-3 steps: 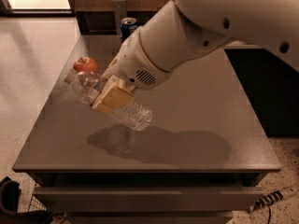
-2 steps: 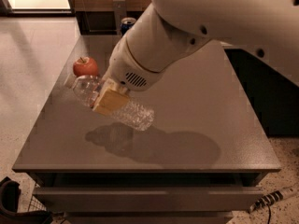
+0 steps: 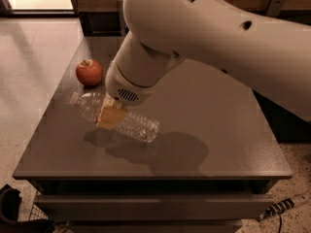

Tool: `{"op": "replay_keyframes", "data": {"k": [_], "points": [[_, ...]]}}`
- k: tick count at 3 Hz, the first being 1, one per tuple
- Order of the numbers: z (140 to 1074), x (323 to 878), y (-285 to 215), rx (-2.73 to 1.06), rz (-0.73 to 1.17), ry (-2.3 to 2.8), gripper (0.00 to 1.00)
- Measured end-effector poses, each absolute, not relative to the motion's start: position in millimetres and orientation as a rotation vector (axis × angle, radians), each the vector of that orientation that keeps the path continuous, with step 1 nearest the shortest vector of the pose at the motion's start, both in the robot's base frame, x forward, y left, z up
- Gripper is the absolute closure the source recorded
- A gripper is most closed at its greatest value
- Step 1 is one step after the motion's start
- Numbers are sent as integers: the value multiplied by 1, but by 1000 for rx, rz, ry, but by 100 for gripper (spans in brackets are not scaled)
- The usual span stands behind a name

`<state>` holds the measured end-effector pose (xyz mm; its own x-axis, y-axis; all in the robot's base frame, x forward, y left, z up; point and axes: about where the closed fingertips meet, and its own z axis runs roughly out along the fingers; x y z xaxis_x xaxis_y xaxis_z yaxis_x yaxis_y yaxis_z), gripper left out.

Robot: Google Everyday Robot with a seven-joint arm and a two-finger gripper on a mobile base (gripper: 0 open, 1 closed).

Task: Knock water bottle over

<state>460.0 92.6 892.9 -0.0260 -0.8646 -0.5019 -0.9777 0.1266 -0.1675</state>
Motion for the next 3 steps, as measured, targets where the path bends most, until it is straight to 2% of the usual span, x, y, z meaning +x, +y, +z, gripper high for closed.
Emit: {"op": "replay_keyframes", "data": {"k": [2, 3], "points": [[847, 460, 121, -1894, 393, 1918, 100], [846, 459, 122, -1898, 397, 1914, 85]]}}
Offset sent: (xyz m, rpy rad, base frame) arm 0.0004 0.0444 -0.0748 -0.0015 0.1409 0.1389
